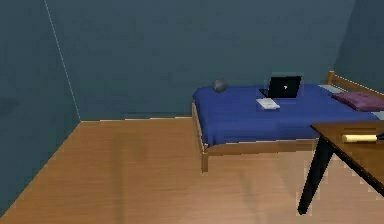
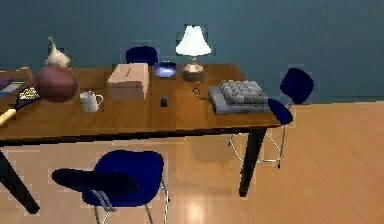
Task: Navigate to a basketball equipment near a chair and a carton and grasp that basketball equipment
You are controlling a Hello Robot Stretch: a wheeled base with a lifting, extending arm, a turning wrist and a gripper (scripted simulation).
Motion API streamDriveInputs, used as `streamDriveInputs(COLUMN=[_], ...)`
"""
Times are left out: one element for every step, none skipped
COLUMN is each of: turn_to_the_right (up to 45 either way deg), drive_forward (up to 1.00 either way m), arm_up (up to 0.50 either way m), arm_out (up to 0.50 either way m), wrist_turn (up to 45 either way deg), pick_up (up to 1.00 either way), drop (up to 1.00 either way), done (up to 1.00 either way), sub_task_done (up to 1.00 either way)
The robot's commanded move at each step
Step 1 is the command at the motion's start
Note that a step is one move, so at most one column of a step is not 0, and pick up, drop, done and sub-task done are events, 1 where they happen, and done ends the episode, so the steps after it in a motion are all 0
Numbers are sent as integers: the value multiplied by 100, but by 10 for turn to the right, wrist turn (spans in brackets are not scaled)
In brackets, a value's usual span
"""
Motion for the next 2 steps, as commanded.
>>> streamDriveInputs(turn_to_the_right=[0, -90], drive_forward=[55, 0], arm_up=[0, 0], arm_out=[0, 0], wrist_turn=[0, 0], pick_up=[0, 0], drop=[0, 0], done=[0, 0], sub_task_done=[0, 0])
